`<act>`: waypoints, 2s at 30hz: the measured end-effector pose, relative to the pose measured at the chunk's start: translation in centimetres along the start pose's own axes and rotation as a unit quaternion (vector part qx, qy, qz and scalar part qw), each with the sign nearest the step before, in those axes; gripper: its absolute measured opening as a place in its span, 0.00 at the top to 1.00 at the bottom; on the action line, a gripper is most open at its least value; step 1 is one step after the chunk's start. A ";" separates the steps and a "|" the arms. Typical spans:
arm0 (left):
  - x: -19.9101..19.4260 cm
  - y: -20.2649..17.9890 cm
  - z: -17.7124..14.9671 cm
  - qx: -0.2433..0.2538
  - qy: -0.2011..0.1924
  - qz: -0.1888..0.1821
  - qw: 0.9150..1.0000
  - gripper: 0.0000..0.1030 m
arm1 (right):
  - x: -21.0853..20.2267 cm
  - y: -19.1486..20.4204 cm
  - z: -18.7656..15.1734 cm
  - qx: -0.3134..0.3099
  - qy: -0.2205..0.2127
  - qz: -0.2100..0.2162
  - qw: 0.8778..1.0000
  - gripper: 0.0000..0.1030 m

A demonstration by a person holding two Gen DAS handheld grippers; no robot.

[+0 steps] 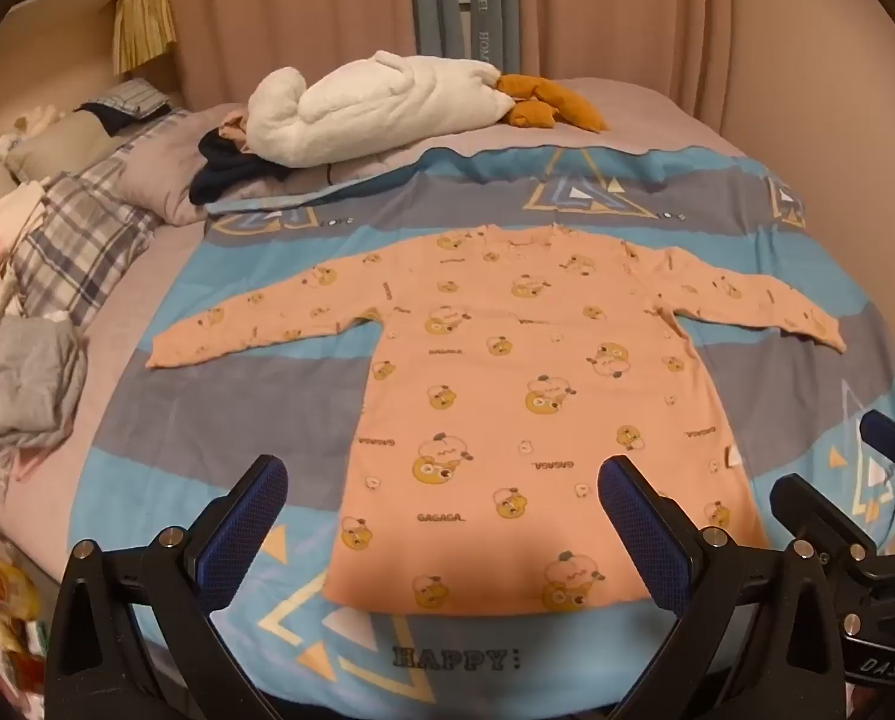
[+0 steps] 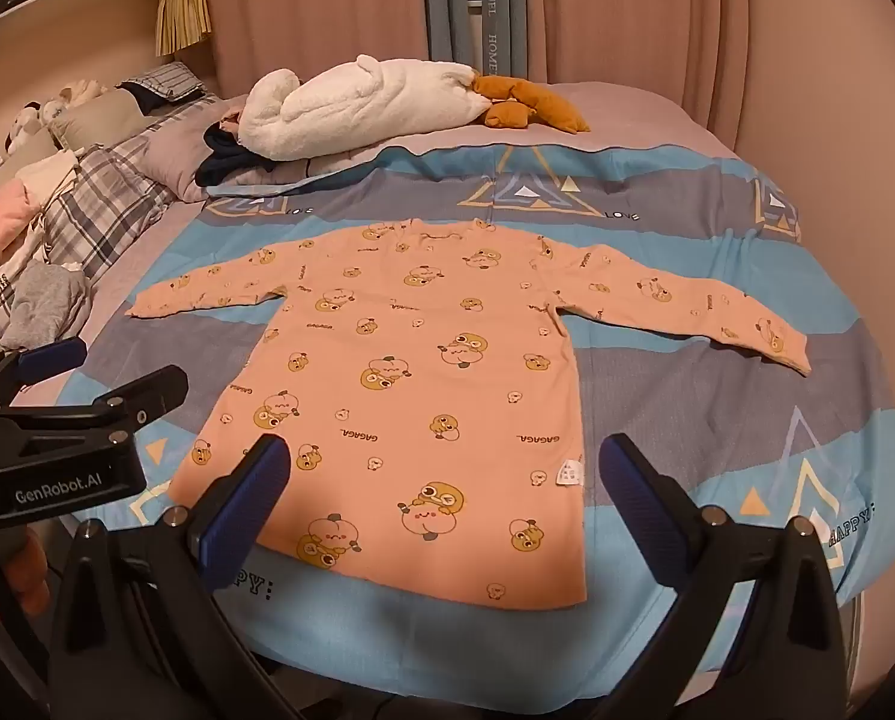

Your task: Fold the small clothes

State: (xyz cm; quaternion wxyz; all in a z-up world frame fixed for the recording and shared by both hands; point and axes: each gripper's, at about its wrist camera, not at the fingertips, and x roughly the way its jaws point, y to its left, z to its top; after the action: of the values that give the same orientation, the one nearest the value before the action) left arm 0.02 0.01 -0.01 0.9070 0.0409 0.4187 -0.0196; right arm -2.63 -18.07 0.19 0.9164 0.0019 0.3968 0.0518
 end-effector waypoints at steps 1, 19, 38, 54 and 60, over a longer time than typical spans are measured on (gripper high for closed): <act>0.0 0.0 0.0 0.000 0.000 0.000 1.000 0.01 | 0.0 0.0 0.0 0.000 0.000 0.000 1.000 0.00; 0.4 -0.2 -0.1 0.002 0.000 -0.001 1.000 0.01 | 0.1 0.0 -0.2 0.001 0.001 0.000 1.000 0.00; -0.1 -0.5 0.1 0.004 -0.001 0.001 1.000 0.01 | 0.2 -0.1 -0.4 0.003 0.001 0.001 1.000 0.00; 3.5 -0.4 -0.4 -0.034 0.029 -0.048 0.998 0.01 | 1.5 -2.6 -0.7 0.060 0.004 0.045 0.997 0.00; 8.1 1.0 -1.3 -0.099 0.092 -0.160 0.978 0.01 | 5.5 -7.9 -3.1 0.193 0.026 0.145 0.970 0.00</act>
State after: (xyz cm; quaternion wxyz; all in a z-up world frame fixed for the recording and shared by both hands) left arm 4.35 1.10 -6.95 0.8491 -0.1149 0.5016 -0.1188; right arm -0.42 -25.51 -6.26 0.8707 0.2350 0.4186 0.1067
